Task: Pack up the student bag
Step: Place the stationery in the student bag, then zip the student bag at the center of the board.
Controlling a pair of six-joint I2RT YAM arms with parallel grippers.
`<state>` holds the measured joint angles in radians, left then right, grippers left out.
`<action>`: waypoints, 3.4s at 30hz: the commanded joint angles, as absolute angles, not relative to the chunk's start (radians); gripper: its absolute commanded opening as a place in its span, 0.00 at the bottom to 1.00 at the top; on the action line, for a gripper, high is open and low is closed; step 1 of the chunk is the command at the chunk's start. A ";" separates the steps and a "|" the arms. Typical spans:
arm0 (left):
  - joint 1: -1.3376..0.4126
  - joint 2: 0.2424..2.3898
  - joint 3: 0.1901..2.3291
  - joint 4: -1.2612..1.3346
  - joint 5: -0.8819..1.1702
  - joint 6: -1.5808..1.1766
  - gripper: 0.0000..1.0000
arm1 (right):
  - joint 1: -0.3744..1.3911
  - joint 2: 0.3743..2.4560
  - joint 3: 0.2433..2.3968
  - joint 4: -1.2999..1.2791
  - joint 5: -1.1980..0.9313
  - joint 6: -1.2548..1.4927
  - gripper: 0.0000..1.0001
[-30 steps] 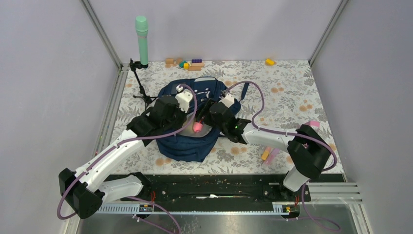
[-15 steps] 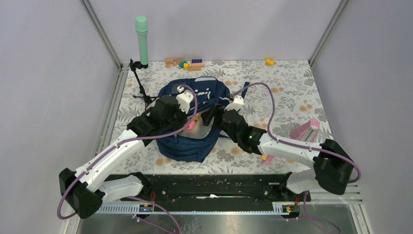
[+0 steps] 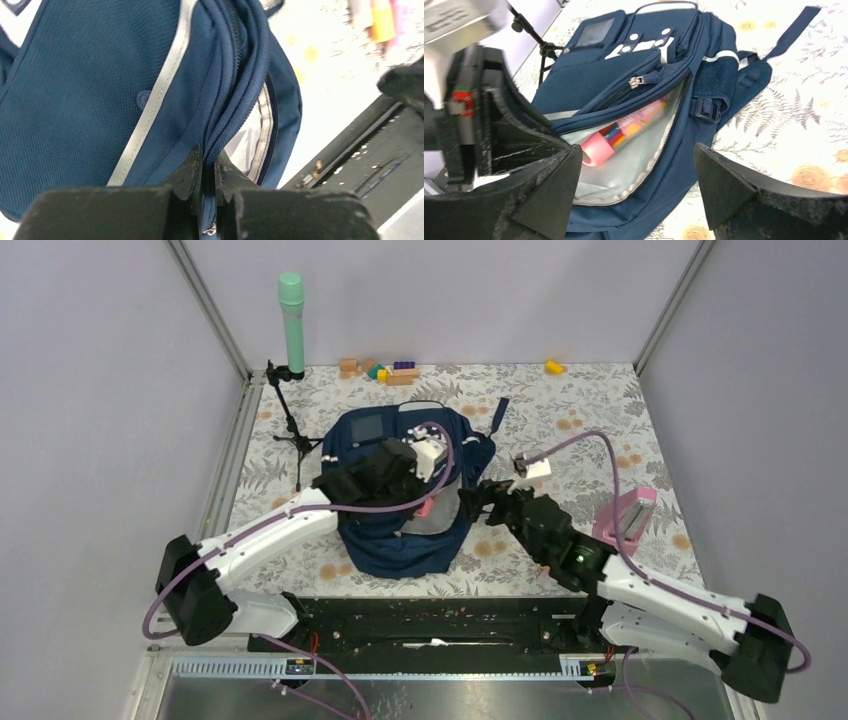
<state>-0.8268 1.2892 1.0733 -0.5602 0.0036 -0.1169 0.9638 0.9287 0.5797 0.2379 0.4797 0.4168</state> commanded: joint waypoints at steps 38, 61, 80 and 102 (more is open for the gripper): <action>-0.580 0.852 0.851 -0.497 -0.031 -0.123 0.99 | 1.425 1.379 0.866 -0.028 0.768 0.667 0.65; -0.581 0.870 0.823 -0.471 0.162 -0.070 0.99 | 1.307 1.506 0.920 -0.067 0.719 0.568 0.00; -0.913 0.985 0.767 -0.397 0.174 0.083 0.88 | 1.149 1.134 0.628 0.177 0.216 0.411 0.00; -1.015 1.230 0.865 -0.292 -0.078 0.149 0.63 | 1.131 1.016 0.553 0.193 0.153 0.437 0.00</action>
